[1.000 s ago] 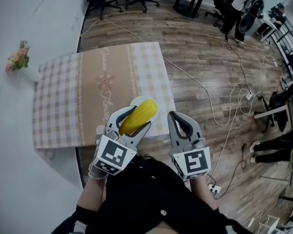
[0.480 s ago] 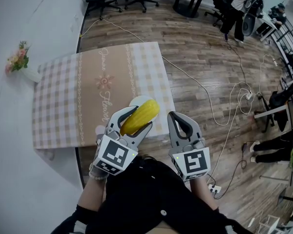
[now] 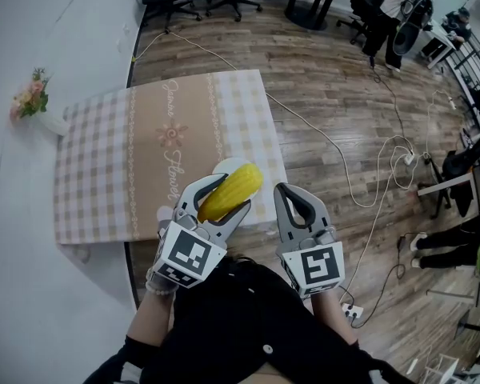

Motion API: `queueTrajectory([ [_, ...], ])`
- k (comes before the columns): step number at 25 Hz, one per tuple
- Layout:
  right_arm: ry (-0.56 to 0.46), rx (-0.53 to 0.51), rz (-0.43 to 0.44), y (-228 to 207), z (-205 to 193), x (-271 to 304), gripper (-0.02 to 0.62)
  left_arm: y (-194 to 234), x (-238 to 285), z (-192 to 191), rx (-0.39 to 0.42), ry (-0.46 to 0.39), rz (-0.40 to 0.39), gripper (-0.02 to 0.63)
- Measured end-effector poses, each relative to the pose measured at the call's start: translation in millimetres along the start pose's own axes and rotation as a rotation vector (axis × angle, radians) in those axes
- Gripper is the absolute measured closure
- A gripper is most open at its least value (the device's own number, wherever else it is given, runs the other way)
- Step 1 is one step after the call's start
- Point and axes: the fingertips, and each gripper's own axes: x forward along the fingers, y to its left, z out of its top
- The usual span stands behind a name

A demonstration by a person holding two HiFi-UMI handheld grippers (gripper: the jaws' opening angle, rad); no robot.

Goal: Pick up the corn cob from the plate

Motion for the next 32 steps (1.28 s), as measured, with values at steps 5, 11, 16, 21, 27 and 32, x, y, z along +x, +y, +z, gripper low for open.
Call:
queueTrajectory([
  [5,0.008,-0.005,0.007,1.8,-0.8,-0.8,0.554,-0.3,-1.3,4.5,0.012,-0.007,-0.001,0.353],
  [11,0.014,-0.003,0.01,0.4,-1.3,0.4,0.554,-0.2,0.2,1.1,-0.002,0.004,-0.001,0.353],
  [16,0.012,0.001,0.01,0.5,-3.2,1.7,0.554,-0.2,1.7,0.1,0.003,0.003,-0.004,0.353],
  [21,0.01,0.009,0.003,-0.4,-0.9,1.1,0.554,-0.1,0.1,-0.4,-0.006,0.01,-0.005,0.353],
  [27,-0.003,0.01,0.0,-0.8,-3.0,3.8,0.554,1.3,0.4,1.4,0.009,-0.002,-0.001,0.353],
  [32,0.018,0.003,0.008,3.1,-4.9,4.5,0.554,2.8,-1.3,1.1,0.03,0.0,0.008,0.353],
])
